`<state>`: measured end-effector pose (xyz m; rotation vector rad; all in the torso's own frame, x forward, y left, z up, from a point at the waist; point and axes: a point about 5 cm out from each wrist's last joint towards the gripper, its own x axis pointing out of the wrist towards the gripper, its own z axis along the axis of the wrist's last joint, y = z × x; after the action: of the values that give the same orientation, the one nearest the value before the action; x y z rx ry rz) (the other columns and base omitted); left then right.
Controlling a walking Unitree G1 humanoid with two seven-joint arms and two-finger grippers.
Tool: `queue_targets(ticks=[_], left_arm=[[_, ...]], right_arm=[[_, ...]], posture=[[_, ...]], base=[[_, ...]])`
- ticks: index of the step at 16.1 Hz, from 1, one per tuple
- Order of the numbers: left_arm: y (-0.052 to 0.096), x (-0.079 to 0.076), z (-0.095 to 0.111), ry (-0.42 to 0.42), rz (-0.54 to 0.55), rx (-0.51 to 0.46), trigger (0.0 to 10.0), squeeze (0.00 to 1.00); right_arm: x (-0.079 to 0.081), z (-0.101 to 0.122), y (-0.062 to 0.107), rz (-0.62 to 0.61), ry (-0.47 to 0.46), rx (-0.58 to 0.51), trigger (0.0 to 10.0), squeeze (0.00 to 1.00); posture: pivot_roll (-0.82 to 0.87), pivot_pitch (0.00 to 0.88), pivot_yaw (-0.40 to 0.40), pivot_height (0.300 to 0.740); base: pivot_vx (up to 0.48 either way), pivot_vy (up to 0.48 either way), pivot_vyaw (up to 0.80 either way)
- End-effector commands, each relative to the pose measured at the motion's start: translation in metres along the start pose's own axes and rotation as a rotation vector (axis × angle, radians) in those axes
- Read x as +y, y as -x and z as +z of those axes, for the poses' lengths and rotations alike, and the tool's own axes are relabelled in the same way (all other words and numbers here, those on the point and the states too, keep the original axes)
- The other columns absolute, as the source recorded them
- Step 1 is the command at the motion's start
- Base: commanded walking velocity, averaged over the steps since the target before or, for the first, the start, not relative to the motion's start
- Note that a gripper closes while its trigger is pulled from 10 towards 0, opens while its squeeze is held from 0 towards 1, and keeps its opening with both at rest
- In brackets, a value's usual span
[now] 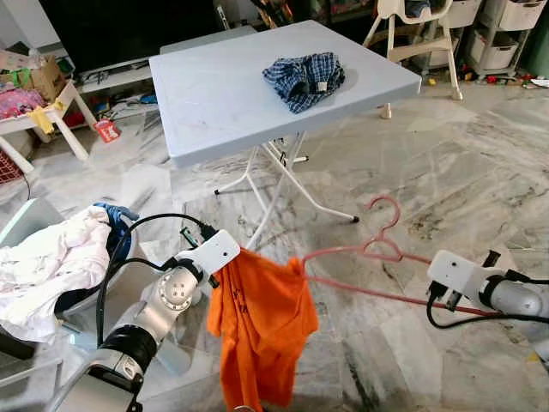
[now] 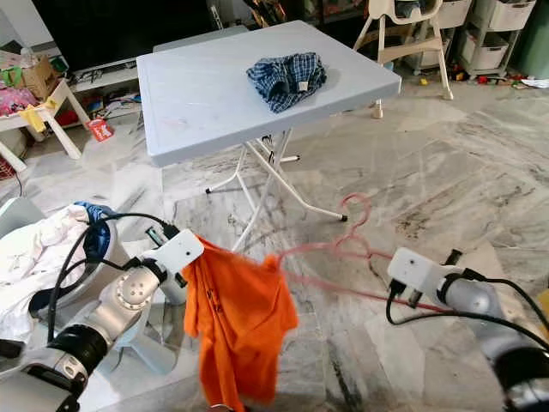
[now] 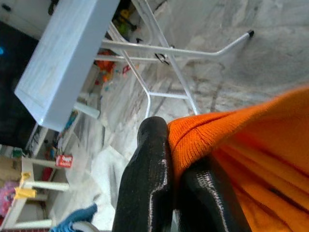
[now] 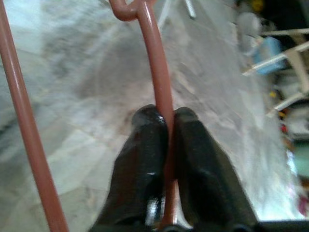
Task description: Hang hanger
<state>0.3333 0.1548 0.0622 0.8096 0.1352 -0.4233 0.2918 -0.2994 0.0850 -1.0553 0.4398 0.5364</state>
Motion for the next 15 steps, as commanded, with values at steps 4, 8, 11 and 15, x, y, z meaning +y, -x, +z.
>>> queue_targets(ticks=[4, 8, 11, 15], left_arm=[[0.0, 0.01, 0.0, -0.057, -0.03, -0.022, 10.0, 0.0], [-0.001, 0.003, -0.003, -0.07, -0.051, 0.007, 10.0, 0.0], [-0.001, -0.009, -0.004, -0.08, -0.11, 0.021, 10.0, 0.0], [-0.005, -0.005, -0.002, -0.085, -0.011, 0.05, 10.0, 0.0]], right_arm=[[-0.002, 0.004, 0.004, 0.019, 0.025, -0.036, 10.0, 0.0], [-0.019, 0.007, 0.005, -0.17, -0.005, -0.048, 10.0, 0.0], [-0.036, 0.009, 0.007, -0.298, -0.018, -0.053, 10.0, 0.0], [-0.013, 0.009, 0.004, -0.053, -0.054, -0.072, 10.0, 0.0]], posture=[[-0.15, 0.0, 0.13, 0.74], [-0.15, 0.0, 0.135, 0.74], [-0.15, 0.0, 0.142, 0.74], [-0.15, 0.0, 0.147, 0.74]], base=[[0.0, 0.0, 0.0], [0.0, 0.0, 0.0], [0.0, 0.0, 0.0], [0.0, 0.0, 0.0]])
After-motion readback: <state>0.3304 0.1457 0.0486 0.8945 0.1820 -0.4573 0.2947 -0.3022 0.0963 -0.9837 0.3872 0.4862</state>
